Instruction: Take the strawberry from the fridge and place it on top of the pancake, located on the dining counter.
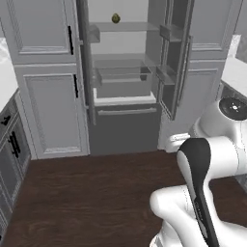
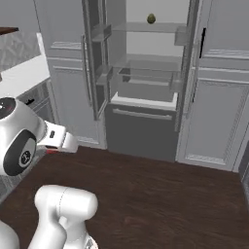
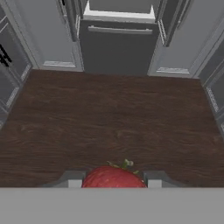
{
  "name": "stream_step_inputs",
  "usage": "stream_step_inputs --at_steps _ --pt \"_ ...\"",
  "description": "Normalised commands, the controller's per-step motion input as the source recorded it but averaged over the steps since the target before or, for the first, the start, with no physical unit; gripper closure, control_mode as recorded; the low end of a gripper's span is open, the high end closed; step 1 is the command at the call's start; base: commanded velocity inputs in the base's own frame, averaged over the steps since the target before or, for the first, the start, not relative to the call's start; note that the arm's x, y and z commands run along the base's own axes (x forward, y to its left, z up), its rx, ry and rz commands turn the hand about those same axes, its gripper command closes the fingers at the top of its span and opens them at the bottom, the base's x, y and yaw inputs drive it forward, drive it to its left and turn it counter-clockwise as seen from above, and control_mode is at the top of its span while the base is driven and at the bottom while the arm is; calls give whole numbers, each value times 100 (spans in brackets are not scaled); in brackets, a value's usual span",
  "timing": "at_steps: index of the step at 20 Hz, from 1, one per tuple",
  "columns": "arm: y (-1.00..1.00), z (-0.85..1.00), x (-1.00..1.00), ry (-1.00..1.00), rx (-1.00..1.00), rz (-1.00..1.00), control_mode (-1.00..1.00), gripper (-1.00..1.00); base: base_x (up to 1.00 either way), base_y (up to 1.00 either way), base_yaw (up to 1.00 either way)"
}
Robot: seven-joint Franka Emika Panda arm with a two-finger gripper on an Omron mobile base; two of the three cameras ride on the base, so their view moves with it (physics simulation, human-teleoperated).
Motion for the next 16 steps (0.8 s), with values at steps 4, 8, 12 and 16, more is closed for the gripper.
stream_step_inputs --at_steps 4,8,12,16 --pt "0 0 0 0 0 0 100 100 -66 41 52" --pt "0 0 0 0 0 0 100 100 -63 57 62" --pt "0 0 0 0 0 0 100 100 -59 82 71" --pt "0 0 0 0 0 0 100 100 -50 94 72"
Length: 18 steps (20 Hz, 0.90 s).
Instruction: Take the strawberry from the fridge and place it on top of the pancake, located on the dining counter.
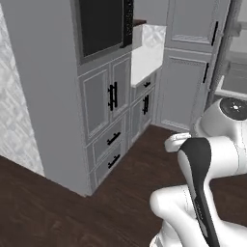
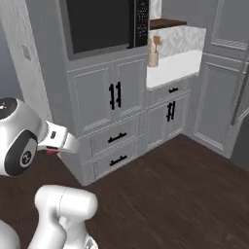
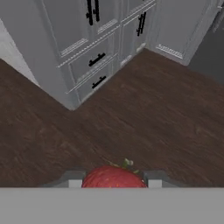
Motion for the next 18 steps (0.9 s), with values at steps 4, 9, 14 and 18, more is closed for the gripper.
stream_step_inputs --at_steps 4,9,14,18 --pt "0 0 0 0 0 0 100 100 -30 100 74" --pt "0 0 0 0 0 0 100 100 -8 100 72" --pt "0 0 0 0 0 0 100 100 16 55 71" --pt "0 0 0 0 0 0 100 100 77 33 51"
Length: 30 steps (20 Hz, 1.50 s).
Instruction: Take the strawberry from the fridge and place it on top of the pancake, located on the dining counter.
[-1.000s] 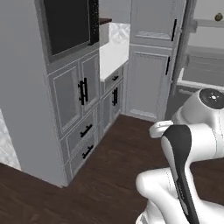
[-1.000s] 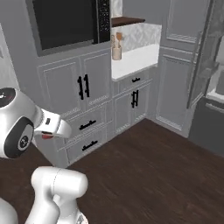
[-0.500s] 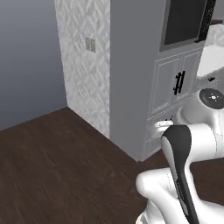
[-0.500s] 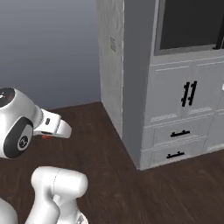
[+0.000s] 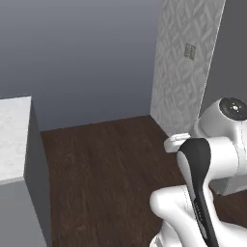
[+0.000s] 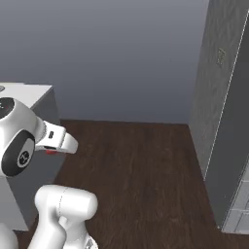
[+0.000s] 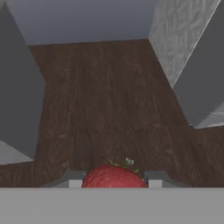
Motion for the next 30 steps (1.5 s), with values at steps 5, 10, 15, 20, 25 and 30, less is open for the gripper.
stream_step_inputs --at_steps 5,10,15,20,25,30 --pt "0 0 0 0 0 0 100 100 100 0 14" --pt "0 0 0 0 0 0 100 100 100 0 12" --pt "0 0 0 0 0 0 100 100 100 11 9" --pt "0 0 0 0 0 0 100 100 100 14 12" --pt "0 0 0 0 0 0 100 100 100 0 30" --pt "0 0 0 0 0 0 100 100 100 0 42"
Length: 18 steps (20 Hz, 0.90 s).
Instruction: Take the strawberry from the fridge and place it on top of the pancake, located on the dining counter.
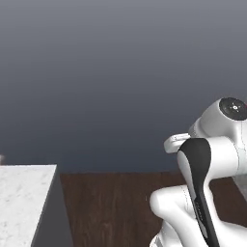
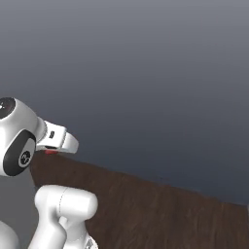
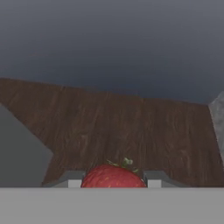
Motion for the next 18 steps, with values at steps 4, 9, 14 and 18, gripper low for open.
stream_step_inputs --at_steps 4,9,14,18 --pt "0 0 0 0 0 0 100 100 100 -11 58" --pt "0 0 0 0 0 0 100 100 100 -16 75" --pt "0 0 0 0 0 0 100 100 99 -39 77" --pt "0 0 0 0 0 0 100 100 82 -42 80"
